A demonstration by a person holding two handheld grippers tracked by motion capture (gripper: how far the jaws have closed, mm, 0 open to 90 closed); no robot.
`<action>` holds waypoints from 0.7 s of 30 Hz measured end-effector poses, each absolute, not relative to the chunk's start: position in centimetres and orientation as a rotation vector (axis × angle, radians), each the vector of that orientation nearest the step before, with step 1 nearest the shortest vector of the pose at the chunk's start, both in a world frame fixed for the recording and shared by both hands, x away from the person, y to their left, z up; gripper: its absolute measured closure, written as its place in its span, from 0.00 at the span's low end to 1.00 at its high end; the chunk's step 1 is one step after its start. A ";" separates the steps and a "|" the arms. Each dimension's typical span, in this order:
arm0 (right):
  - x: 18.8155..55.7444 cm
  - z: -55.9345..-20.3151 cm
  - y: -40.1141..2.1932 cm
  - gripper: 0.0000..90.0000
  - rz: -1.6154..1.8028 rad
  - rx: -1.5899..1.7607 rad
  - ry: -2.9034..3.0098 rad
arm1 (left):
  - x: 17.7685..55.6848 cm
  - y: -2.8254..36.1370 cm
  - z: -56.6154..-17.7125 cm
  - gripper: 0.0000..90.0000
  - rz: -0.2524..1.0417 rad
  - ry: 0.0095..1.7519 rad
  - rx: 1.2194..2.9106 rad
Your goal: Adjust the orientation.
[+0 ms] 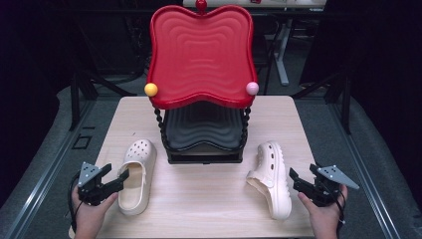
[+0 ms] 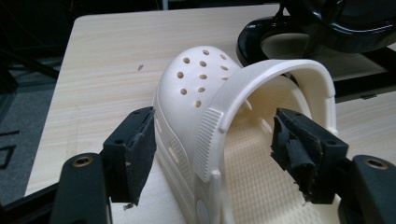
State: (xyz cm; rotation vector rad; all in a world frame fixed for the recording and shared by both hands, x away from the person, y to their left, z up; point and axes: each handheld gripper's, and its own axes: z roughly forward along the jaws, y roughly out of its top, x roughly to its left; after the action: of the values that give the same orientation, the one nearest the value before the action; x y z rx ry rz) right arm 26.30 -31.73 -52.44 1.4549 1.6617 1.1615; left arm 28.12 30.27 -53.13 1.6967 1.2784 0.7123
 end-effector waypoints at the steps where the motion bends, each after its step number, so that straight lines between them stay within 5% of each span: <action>1: 26.3 -52.4 -31.7 0.27 1.161 1.455 1.662 | 28.1 30.3 -53.1 0.40 0.712 1.278 1.697; 12: 25.9 -52.2 -30.6 0.56 1.193 1.333 1.701 | 27.9 30.8 -53.1 0.50 0.699 1.312 1.671; 21: 25.7 -52.3 -30.7 0.62 1.145 1.323 1.703 | 27.9 29.9 -52.9 0.58 0.711 1.267 1.684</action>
State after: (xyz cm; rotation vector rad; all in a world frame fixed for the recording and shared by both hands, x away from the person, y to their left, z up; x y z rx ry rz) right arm 25.67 -30.71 -52.28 1.3232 1.7029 1.1453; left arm 27.85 29.91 -52.91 1.6837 1.2666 0.7107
